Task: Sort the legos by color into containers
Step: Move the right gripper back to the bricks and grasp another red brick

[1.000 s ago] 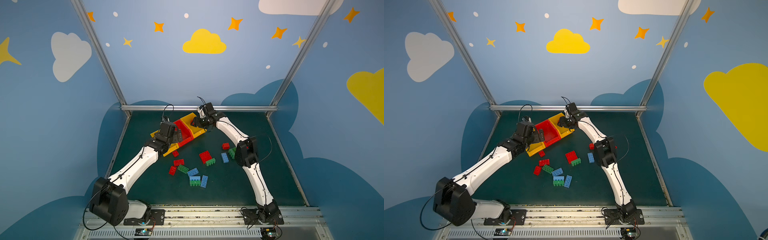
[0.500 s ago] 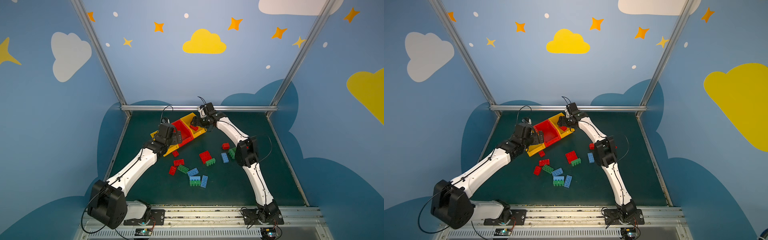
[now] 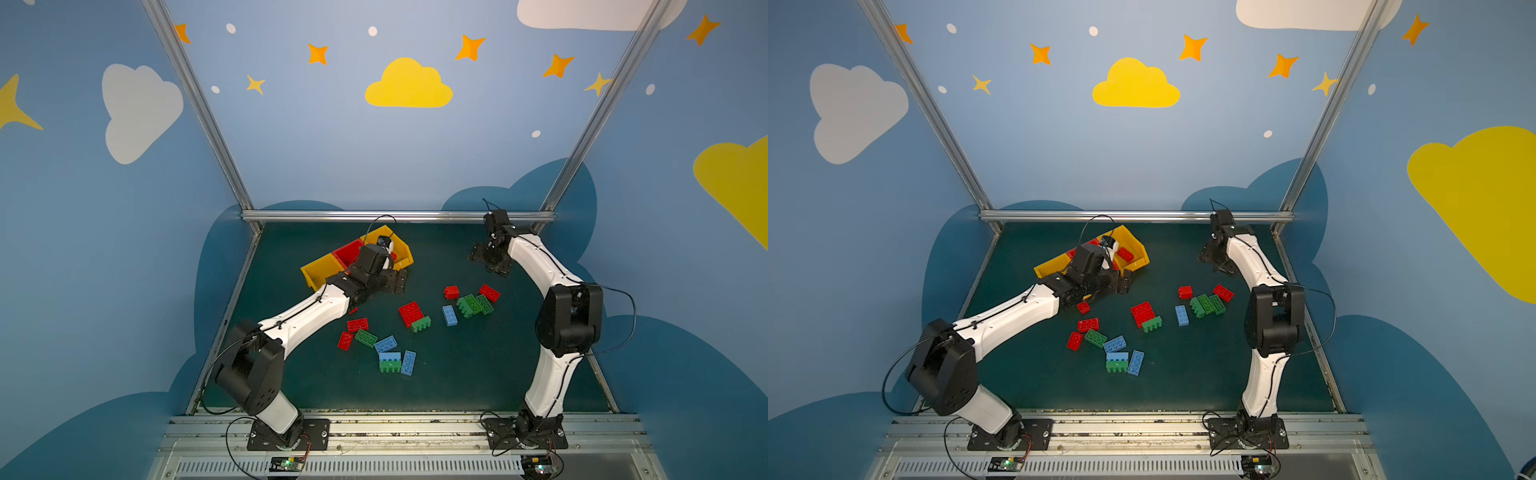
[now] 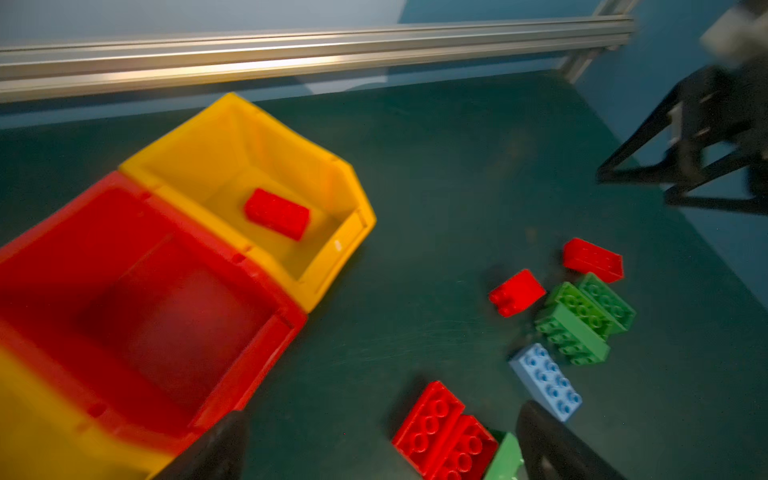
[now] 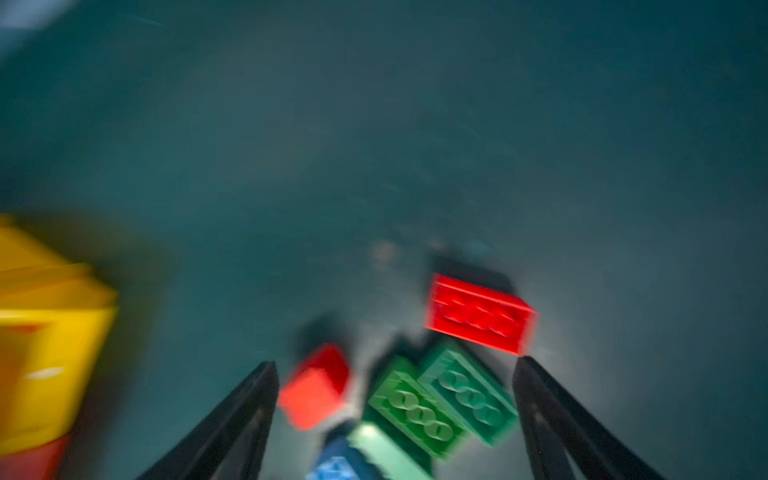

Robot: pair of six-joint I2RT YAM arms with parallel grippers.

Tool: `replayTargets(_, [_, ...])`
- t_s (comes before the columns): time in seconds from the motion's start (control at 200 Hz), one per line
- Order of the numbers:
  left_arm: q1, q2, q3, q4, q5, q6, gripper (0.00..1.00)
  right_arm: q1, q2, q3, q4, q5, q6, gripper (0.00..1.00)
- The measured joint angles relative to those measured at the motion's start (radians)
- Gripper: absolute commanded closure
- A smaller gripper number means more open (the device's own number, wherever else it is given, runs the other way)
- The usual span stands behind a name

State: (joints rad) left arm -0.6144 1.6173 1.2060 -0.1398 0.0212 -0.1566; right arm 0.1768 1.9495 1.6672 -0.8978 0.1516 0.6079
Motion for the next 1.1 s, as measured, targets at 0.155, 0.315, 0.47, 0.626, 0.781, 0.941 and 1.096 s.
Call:
replayTargets(0.155, [-0.054,0.048,0.042,0.018,0.061,0.018,0.00,-0.013,-0.002,-0.117,-0.023,0.001,0.018,0.13])
replayTargets(0.315, [-0.082,0.074,0.078,0.008,0.076,0.022,0.00,-0.030,-0.002,-0.129,-0.019,-0.019,0.021,0.13])
replayTargets(0.47, [-0.087,0.107,0.140,-0.045,0.069,0.020,0.00,-0.051,0.005,-0.129,-0.014,-0.024,0.016,0.13])
replayTargets(0.626, [-0.089,0.116,0.167,-0.081,0.061,0.014,0.00,-0.076,0.034,-0.128,-0.004,-0.042,0.011,0.14])
replayTargets(0.781, [-0.089,0.116,0.168,-0.100,0.060,0.010,0.00,-0.108,0.064,-0.129,0.027,-0.084,-0.009,0.17])
replayTargets(0.941, [-0.089,0.124,0.175,-0.117,0.056,0.012,0.00,-0.127,0.073,-0.128,0.056,-0.119,-0.027,0.18])
replayTargets(1.096, [-0.089,0.145,0.203,-0.138,0.046,0.020,0.00,-0.127,0.095,-0.128,0.066,-0.145,-0.039,0.20])
